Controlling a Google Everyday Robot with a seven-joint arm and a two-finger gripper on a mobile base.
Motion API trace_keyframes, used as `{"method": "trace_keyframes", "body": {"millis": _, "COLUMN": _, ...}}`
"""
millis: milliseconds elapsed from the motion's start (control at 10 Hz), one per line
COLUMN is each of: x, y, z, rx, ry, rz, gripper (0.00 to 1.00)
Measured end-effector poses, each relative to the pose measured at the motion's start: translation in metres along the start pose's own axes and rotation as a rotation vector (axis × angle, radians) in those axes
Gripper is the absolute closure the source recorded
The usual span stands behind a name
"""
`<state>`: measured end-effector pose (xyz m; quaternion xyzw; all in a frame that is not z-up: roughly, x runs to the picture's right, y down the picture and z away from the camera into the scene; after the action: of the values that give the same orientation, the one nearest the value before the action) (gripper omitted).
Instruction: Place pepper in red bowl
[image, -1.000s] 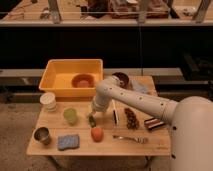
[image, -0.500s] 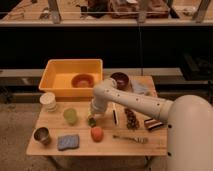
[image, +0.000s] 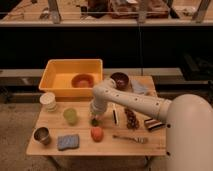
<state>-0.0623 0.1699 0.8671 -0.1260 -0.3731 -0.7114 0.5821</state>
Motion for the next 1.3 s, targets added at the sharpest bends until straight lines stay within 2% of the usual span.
{"method": "trace_keyframes", "body": {"millis": 400, "x": -0.003, "y": -0.001, "z": 0.002, "rx": -0.007, "ry": -0.020, "rz": -0.010, "gripper": 0.55}}
{"method": "trace_keyframes", "body": {"millis": 500, "x": -0.003, "y": -0.001, "z": 0.004, "rx": -0.005, "ry": -0.024, "rz": -0.010, "gripper": 0.59}}
{"method": "trace_keyframes", "body": {"millis": 700, "x": -0.004, "y": 0.000, "z": 0.007, "rx": -0.003, "ry": -0.031, "rz": -0.008, "gripper": 0.75}}
{"method": "trace_keyframes", "body": {"millis": 900, "x": -0.004, "y": -0.001, "z": 0.008, "rx": 0.004, "ry": -0.036, "rz": -0.008, "gripper": 0.78}}
{"method": "trace_keyframes", "body": {"millis": 1100, "x": -0.006, "y": 0.001, "z": 0.004, "rx": 0.030, "ry": -0.037, "rz": 0.002, "gripper": 0.78}}
{"method": "trace_keyframes", "body": {"millis": 1200, "x": -0.006, "y": 0.003, "z": -0.004, "rx": 0.051, "ry": -0.031, "rz": 0.013, "gripper": 0.78}}
{"method": "trace_keyframes", "body": {"millis": 1300, "x": -0.007, "y": 0.008, "z": -0.021, "rx": 0.081, "ry": -0.013, "rz": 0.030, "gripper": 0.78}}
